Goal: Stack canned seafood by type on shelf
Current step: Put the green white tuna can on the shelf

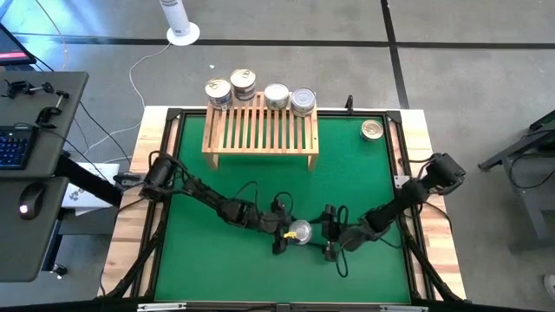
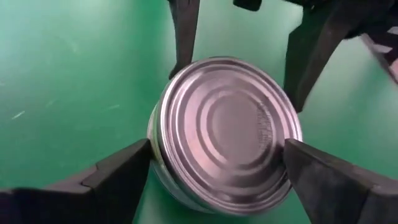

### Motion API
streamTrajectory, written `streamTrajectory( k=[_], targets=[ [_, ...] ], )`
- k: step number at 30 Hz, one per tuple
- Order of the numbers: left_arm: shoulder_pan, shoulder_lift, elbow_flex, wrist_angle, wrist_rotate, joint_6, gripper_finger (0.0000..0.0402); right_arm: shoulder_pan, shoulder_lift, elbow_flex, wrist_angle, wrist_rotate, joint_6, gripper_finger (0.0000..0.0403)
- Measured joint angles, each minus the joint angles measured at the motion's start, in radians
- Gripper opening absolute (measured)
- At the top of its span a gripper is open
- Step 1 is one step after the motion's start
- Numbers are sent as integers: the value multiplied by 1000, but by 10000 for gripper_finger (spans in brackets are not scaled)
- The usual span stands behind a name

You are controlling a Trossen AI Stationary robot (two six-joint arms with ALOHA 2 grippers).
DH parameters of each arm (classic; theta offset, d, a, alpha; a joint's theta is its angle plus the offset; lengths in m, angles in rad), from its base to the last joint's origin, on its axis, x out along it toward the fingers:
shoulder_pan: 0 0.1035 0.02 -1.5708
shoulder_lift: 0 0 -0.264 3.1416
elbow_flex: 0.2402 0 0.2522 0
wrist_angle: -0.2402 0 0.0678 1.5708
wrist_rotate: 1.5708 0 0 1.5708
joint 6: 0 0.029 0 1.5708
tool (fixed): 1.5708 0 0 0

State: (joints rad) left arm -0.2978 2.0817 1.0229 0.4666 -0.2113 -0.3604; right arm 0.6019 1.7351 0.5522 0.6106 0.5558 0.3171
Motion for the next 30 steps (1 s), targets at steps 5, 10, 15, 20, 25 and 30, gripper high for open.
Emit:
streamTrajectory(
  k=[5, 10, 15, 20, 25, 30],
  targets=[
    [3, 6, 0, 47, -14, 38, 339, -2, -49, 9, 34, -20, -20, 323],
    [5, 5, -2, 67, 13, 67, 339, -4, -62, 7, 38, -71, -50, 323],
    [5, 4, -2, 65, 21, 61, 339, -6, -75, 7, -22, -31, -41, 323],
    [3, -4, -2, 76, 11, 77, 339, 3, -118, 11, -143, -27, -5, 323],
    [-8, -65, -2, 81, -11, 111, 339, 36, -114, -16, -109, -14, -18, 323],
    [-40, -140, -1, 18, -23, 145, 339, 55, -112, -69, -44, 3, 22, 323]
  ],
)
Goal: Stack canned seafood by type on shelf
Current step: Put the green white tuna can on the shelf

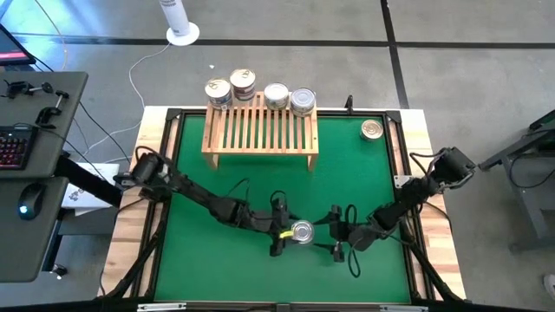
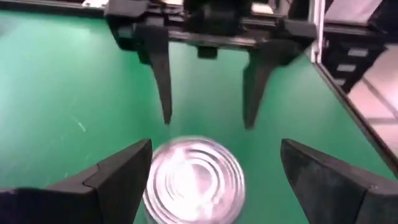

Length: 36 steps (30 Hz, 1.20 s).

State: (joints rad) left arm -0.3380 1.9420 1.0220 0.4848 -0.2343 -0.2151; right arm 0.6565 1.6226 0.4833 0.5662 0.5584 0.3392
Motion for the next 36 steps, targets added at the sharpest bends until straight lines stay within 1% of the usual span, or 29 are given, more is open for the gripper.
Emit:
streamTrajectory(
  k=[5, 8, 11, 16, 23, 33, 36],
  targets=[
    [-35, -13, 0, -175, -47, -25, 339, 6, 23, -57, 97, 19, 19, 323],
    [-47, 10, 0, -203, -52, -62, 339, 1, 57, -60, 126, 34, 20, 323],
    [-52, 43, 0, -200, -52, -78, 339, -16, 107, -53, 171, 24, 19, 323],
    [-43, 98, 0, -165, -50, -98, 339, -60, 165, -27, 181, -44, -27, 327],
    [-11, 142, 1, -90, -38, -94, 339, -131, 172, 12, 173, -159, -42, 355],
    [5, 144, -2, -66, -29, -53, 339, -168, 172, 23, 169, -201, -136, 359],
    [12, 144, -3, -62, -28, -46, 332, -172, 172, 23, 179, -204, -157, 359]
  ],
)
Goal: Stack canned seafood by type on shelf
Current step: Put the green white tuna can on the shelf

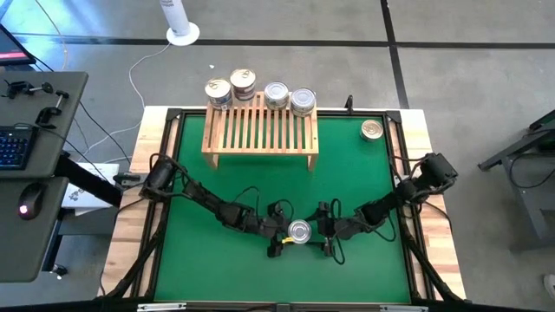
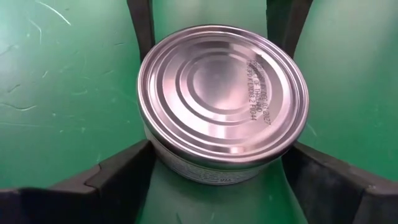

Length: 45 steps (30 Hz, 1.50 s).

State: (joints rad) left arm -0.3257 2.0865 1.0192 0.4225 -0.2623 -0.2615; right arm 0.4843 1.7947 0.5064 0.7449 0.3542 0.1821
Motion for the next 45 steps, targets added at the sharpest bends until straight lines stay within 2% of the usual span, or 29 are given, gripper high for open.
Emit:
streamTrajectory(
  k=[9, 16, 22, 26, 31, 40, 45],
  targets=[
    [9, 0, -1, 4, 5, 5, 315, 1, -5, 0, -21, -17, 19, 359],
    [1, 2, 5, 7, -13, -9, 313, -8, -86, 5, -160, -64, 80, 358],
    [0, 3, 6, 2, -14, -9, 312, 15, -141, 5, -177, -33, 60, 358],
    [-1, 3, 6, -2, -16, -14, 312, 42, -132, 6, -174, 21, 55, 358],
    [-3, 3, 5, -3, -16, -15, 313, 42, -121, 6, -178, 25, 73, 358],
    [-5, 2, 5, -5, -12, -16, 313, -12, -121, 5, -180, -92, 45, 358],
    [-5, 2, 5, -6, -11, -17, 313, -35, -121, 5, -186, -121, 19, 358]
  ],
)
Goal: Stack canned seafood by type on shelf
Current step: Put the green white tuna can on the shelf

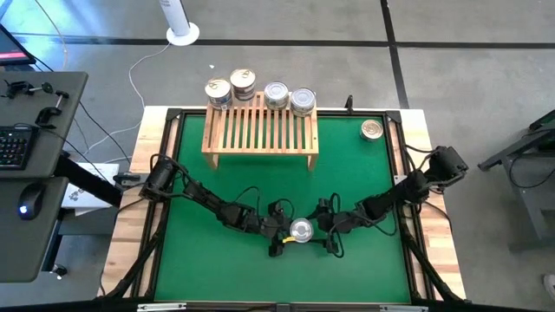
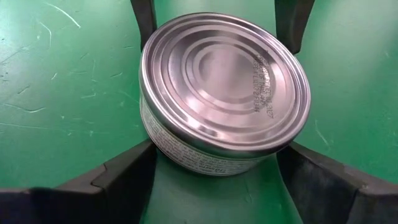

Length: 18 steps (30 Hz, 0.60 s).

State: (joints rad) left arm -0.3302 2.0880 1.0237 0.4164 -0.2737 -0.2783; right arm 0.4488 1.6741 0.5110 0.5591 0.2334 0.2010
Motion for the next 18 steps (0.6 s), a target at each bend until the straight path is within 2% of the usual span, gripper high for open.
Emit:
streamTrajectory(
  k=[13, 18],
  targets=[
    [0, -1, -1, -3, 3, 1, 314, -3, 28, 8, -3, 26, 1, 359],
    [0, -2, -2, -3, 9, -5, 314, -6, 41, 35, -42, 14, -11, 378]
  ],
)
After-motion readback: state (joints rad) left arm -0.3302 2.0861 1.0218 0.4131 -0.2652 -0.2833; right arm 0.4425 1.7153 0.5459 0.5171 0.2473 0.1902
